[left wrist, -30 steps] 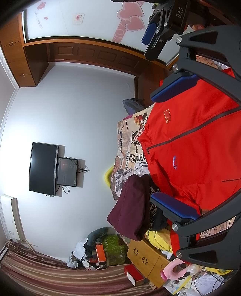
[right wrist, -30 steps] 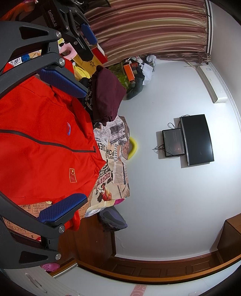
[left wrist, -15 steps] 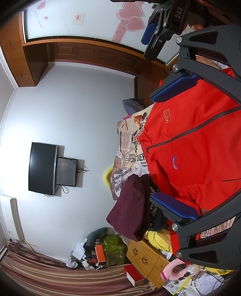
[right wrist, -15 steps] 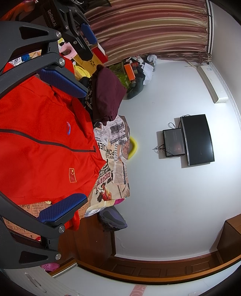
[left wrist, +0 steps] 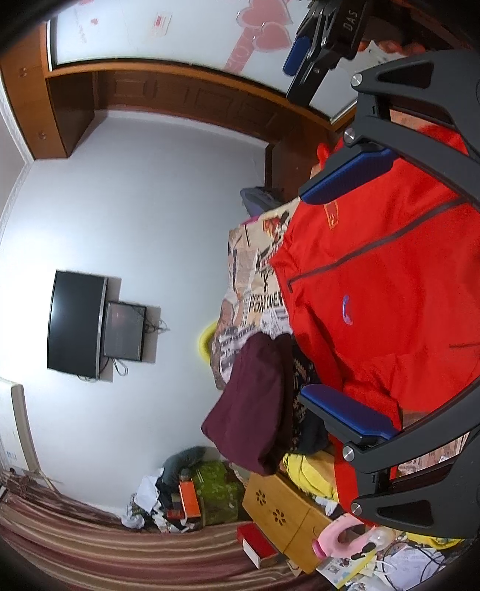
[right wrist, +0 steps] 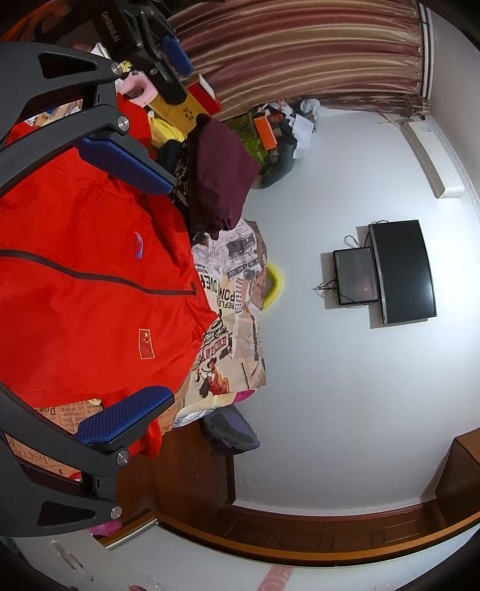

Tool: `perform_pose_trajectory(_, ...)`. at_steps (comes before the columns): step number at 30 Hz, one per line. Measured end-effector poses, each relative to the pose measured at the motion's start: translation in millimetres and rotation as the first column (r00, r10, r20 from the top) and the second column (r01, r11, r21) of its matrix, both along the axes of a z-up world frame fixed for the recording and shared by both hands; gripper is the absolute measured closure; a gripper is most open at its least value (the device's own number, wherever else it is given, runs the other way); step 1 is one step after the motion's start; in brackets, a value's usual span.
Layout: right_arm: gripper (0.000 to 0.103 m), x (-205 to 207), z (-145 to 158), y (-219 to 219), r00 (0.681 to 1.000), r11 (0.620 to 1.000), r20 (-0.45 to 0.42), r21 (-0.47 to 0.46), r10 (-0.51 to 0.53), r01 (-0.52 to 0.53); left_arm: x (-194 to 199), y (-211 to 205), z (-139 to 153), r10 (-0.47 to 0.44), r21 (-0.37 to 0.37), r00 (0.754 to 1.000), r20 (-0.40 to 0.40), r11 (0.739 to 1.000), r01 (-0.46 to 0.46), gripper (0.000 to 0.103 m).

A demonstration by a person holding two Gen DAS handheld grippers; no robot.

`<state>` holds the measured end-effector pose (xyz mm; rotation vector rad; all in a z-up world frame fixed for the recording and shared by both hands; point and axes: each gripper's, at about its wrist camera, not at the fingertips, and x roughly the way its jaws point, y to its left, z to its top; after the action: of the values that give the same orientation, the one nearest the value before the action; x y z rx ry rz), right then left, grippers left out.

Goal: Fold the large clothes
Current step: 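Grasp the red jacket's sleeve with the left gripper and lift it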

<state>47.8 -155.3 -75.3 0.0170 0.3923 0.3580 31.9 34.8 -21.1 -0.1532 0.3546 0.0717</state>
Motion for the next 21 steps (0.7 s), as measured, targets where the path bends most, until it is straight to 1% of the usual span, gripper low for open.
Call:
perform_pose_trajectory(3,0.0,10.3,-4.2,2.3,1.0,1.0,-0.016,-0.014,-0.015,0.015,7.7,21.8,-7.3,0.051,-0.006,0.999,-0.005,0.999,-0.051,0.005)
perform_pose_trajectory(5,0.0,17.0,-7.3,4.2,0.999,1.0,-0.028,-0.022,-0.023,0.023,14.1,40.4,-13.3,0.104,-0.012,0.994,-0.014,0.994,-0.105,0.005)
perform_pose_trajectory(8,0.0,29.3,-13.9,7.8,0.998,0.998,-0.048,-0.043,-0.042,0.04,23.2,78.7,-28.2,0.213,-0.026,0.976,-0.044,0.976,-0.215,0.005)
perform_pose_trajectory(9,0.0,34.0,-16.5,8.7,0.997,0.998,-0.055,-0.051,-0.049,0.047,26.4,86.9,-31.3,0.235,-0.031,0.97,-0.054,0.971,-0.237,0.005)
perform_pose_trajectory(12,0.0,47.5,-25.5,11.9,0.994,0.995,-0.08,-0.078,-0.074,0.068,32.1,125.6,-51.0,0.339,-0.051,0.935,-0.104,0.937,-0.345,0.005)
perform_pose_trajectory(13,0.0,50.2,-27.0,12.4,0.993,0.994,-0.087,-0.084,-0.078,0.071,32.4,140.5,-59.5,0.382,-0.057,0.916,-0.121,0.919,-0.391,0.005)
perform_pose_trajectory(15,0.0,58.0,-32.5,14.8,0.99,0.993,-0.11,-0.092,-0.084,0.074,31.6,163.4,-74.0,0.442,-0.066,0.884,-0.152,0.888,-0.456,0.005)
perform_pose_trajectory(16,0.0,60.6,-34.1,15.8,0.989,0.993,-0.125,-0.093,-0.083,0.072,32.4,176.8,-84.4,0.47,-0.068,0.864,-0.181,0.87,-0.488,0.005)
perform_pose_trajectory(18,0.0,67.7,-40.7,19.3,0.985,0.993,-0.153,-0.1,-0.083,0.068,33.0,204.2,-106.5,0.496,-0.089,0.834,-0.243,0.844,-0.528,0.005)
perform_pose_trajectory(20,0.0,72.1,-45.2,22.5,0.982,0.992,-0.171,-0.112,-0.081,0.063,31.9,229.6,-129.8,0.506,-0.145,0.806,-0.305,0.812,-0.565,0.005)
perform_pose_trajectory(21,0.0,73.9,-48.0,24.5,0.98,0.991,-0.181,-0.121,-0.081,0.06,29.2,236.9,-137.8,0.506,-0.168,0.798,-0.327,0.8,-0.576,0.005)
